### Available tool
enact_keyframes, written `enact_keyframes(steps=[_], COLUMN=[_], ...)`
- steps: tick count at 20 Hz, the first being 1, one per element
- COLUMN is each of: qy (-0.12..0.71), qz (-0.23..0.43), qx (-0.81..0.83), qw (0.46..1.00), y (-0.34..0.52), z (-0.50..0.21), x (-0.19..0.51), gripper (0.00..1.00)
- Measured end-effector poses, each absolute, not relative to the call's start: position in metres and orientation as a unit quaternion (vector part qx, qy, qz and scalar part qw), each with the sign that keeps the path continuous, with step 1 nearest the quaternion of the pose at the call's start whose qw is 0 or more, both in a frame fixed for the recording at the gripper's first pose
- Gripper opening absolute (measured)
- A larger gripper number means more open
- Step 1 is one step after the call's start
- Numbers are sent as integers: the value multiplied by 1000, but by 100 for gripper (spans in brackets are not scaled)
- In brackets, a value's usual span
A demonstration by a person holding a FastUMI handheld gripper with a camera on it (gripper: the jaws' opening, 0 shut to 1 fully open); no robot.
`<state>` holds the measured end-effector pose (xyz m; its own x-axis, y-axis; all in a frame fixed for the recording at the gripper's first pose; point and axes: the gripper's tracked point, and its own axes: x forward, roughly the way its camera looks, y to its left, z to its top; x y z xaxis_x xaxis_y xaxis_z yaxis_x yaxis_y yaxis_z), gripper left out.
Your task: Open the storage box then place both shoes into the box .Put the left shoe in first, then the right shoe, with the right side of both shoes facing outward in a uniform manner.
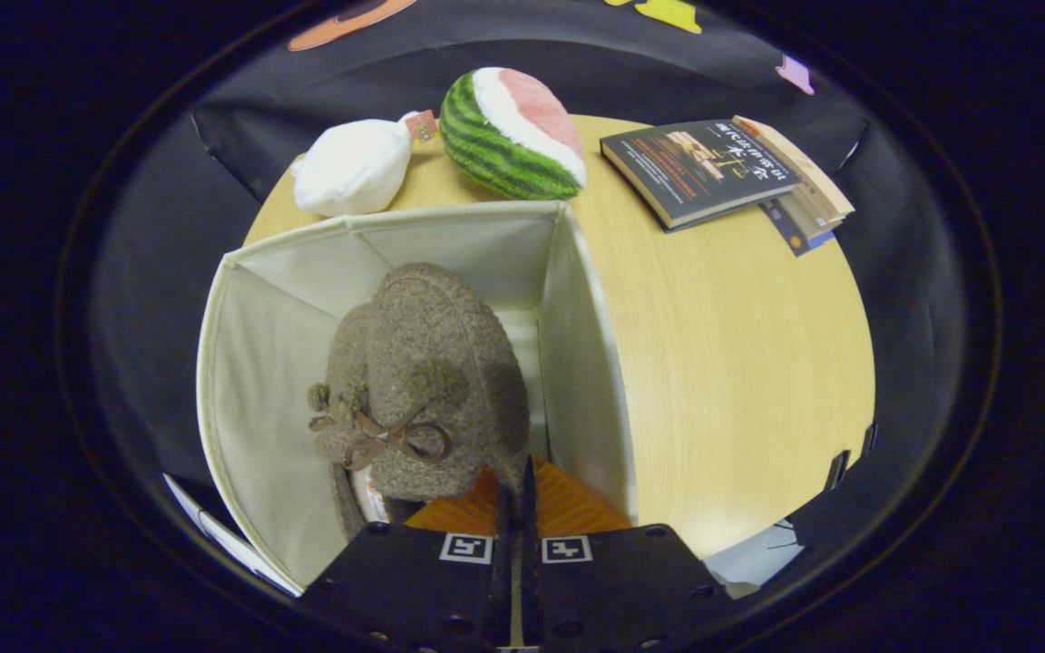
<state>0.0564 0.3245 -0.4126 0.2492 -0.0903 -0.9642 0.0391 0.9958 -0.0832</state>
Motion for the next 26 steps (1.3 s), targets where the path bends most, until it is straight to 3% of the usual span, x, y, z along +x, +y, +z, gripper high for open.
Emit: enact_keyframes(steps=[3,4,7,9,14,18,22,26], qy=[611,612,609,600,571,546,494,377], qz=[-37,-38,-24,-6,22,46,53,32], qx=[-13,-15,-2,-14,-17,-8,-11,-36], qw=[791,790,793,800,820,836,868,925], y=[328,326,335,341,346,333,299,235], z=[-413,-412,-403,-398,-353,-313,-265,-199], x=[52,50,40,37,17,6,4,9], gripper=[8,15,16,31,80,98,97,97])
